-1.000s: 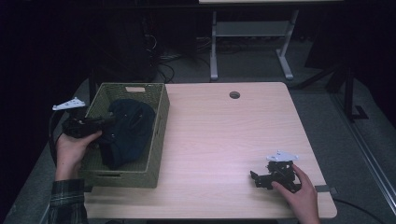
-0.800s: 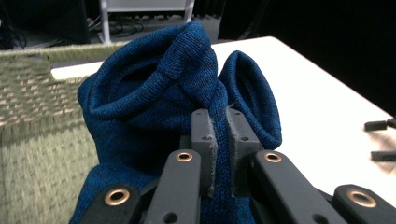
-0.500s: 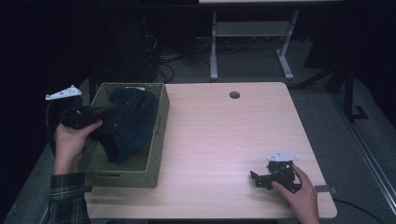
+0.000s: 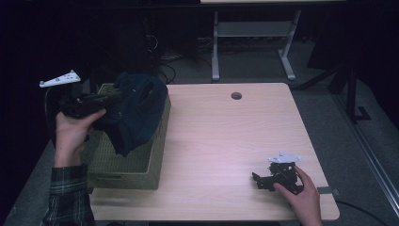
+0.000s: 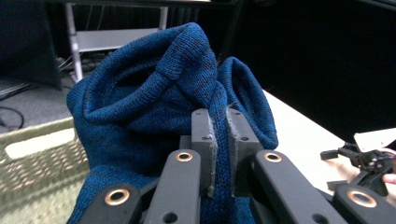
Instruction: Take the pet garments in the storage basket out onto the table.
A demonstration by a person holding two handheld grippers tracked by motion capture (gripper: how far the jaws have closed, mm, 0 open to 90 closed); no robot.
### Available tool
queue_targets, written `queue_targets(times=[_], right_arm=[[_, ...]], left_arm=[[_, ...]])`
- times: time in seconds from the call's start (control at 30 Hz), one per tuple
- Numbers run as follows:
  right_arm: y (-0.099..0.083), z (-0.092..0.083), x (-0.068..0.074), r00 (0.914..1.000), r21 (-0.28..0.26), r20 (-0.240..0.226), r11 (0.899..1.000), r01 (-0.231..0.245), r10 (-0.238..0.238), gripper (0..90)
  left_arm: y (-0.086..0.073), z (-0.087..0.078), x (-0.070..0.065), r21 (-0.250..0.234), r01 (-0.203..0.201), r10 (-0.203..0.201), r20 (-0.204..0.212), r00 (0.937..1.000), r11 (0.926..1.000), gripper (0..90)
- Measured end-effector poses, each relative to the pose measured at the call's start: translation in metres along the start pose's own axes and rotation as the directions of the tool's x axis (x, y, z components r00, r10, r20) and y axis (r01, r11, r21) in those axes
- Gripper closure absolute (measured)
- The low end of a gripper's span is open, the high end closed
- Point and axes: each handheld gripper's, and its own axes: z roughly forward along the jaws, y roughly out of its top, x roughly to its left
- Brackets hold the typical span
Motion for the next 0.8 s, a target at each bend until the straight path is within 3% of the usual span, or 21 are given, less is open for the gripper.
queue_targets(times=[0.47,0.8], right_arm=[[0.000,0.000,0.000,1.0000,0.000,-0.001,1.000,-0.002,0.002,0.4],[0.000,0.000,0.000,1.0000,0.001,0.000,1.000,-0.003,0.003,0.4]], left_arm=[[0.024,0.034,-0.027,-0.018,-0.040,0.042,0.089,0.9952,0.9990,83.4],[0.036,0.065,-0.050,-0.018,-0.071,0.073,0.156,0.9850,0.9973,83.5]])
